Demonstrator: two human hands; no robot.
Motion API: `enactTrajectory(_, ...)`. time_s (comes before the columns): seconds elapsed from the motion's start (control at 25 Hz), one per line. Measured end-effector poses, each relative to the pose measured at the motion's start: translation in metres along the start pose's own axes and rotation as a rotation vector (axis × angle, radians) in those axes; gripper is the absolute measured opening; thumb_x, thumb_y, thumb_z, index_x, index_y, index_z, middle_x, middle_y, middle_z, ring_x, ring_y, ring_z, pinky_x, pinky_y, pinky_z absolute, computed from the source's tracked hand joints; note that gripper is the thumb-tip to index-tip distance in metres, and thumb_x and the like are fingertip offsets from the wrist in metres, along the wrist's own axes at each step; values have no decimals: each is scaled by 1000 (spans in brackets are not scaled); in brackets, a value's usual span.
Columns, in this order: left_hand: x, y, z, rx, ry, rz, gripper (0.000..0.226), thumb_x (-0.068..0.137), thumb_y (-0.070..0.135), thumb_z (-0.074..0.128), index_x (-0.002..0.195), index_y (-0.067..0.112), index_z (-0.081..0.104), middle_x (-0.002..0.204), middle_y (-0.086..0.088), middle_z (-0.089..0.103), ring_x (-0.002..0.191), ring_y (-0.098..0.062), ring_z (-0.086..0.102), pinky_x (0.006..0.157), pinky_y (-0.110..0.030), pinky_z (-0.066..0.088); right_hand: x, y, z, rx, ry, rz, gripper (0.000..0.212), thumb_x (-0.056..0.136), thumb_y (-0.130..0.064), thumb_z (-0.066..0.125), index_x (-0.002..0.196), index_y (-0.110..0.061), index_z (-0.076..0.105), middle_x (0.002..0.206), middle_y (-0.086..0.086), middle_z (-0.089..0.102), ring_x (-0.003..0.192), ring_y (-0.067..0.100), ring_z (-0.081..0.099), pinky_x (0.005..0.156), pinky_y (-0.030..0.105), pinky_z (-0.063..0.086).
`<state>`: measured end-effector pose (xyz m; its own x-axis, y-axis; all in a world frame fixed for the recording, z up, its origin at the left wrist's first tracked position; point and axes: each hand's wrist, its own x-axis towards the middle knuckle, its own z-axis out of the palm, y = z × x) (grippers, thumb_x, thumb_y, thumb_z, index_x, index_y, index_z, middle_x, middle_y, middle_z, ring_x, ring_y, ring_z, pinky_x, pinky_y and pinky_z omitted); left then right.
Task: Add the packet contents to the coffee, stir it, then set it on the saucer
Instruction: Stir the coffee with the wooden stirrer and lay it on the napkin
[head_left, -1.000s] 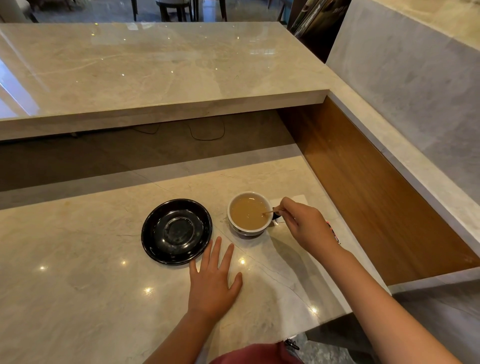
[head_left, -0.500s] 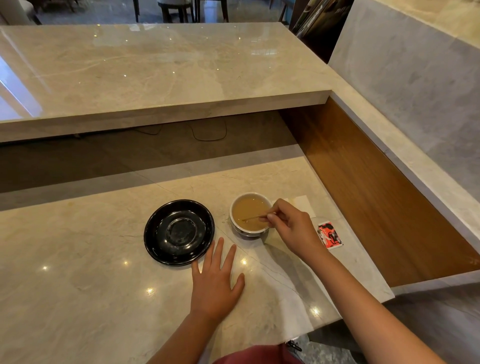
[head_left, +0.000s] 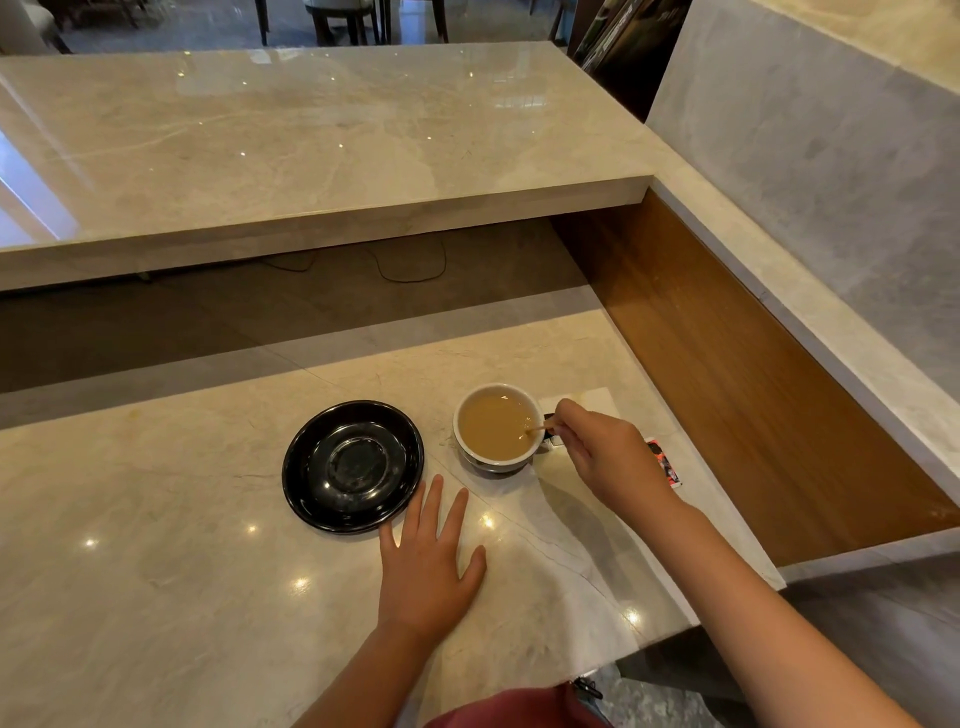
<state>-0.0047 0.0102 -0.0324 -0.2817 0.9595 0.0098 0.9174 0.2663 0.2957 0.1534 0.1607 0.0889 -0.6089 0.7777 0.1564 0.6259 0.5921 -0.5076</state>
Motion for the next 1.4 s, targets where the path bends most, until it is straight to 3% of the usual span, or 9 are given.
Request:
enactTrajectory(0.12, 0, 0, 0, -2, 2, 2, 62, 84, 54, 36, 139, 26, 35, 148, -8, 28, 135, -24, 19, 99, -60, 19, -11, -10, 6, 180, 2, 44, 8, 91, -11, 51, 85, -5, 50, 77, 19, 69, 70, 35, 64, 62, 47, 53)
enactTrajectory(0.24, 0, 0, 1, 15, 1, 4, 62, 84, 55, 35, 139, 26, 34, 149, -8, 27, 136, -25, 18, 100, -59, 17, -14, -16, 12, 391, 28, 178, 11, 91, -9, 52, 80, -10, 52, 80, 11, 74, 81, 22, 70, 72, 47, 57)
enactTrajectory(0.4, -1, -1, 2, 12, 7, 9, 63, 84, 55, 36, 140, 26, 32, 150, -7, 25, 136, -23, 14, 100, -56, 13, -16, -11, 2, 602, 79, 351, 21, 92, -3, 49, 74, -14, 50, 79, 5, 73, 79, 8, 71, 73, 32, 59)
enactTrajectory(0.64, -1, -1, 1, 13, 10, 6, 63, 85, 55, 35, 141, 27, 30, 151, -6, 23, 137, -21, 12, 101, -55, 11, -21, 0, -14, 717, 148, 449, 12, 93, -2, 47, 83, 5, 50, 77, 7, 71, 73, 8, 72, 65, 18, 58)
enactTrajectory(0.84, -1, -1, 2, 13, 6, 5, 63, 85, 55, 34, 141, 27, 29, 151, -6, 22, 137, -21, 11, 101, -55, 11, -26, 10, -26, 804, 207, 510, 16, 93, -3, 47, 79, -4, 53, 81, 13, 72, 76, 17, 73, 63, 19, 59)
enactTrajectory(1.12, -1, 0, 1, 10, 0, 5, 63, 84, 53, 36, 141, 26, 30, 151, -6, 22, 137, -19, 10, 101, -55, 15, -35, 29, -52, 1007, 323, 646, 12, 93, -2, 47, 84, -2, 55, 86, 17, 71, 72, 17, 73, 61, 22, 60)
enactTrajectory(1.28, -1, 0, 1, 9, 0, 1, 64, 84, 54, 34, 142, 28, 27, 152, -4, 19, 137, -18, 6, 102, -55, 12, -39, 49, -65, 915, 441, 579, 15, 91, -2, 49, 79, -7, 56, 87, 11, 70, 74, 11, 73, 64, 19, 60)
enactTrajectory(1.4, -1, 0, 1, 6, 3, 1, 64, 85, 55, 34, 143, 29, 25, 152, -3, 16, 137, -16, 3, 103, -53, 9, -32, 58, -60, 630, 364, 399, 16, 89, -2, 53, 77, -14, 56, 89, 0, 70, 81, 5, 71, 70, 14, 57)
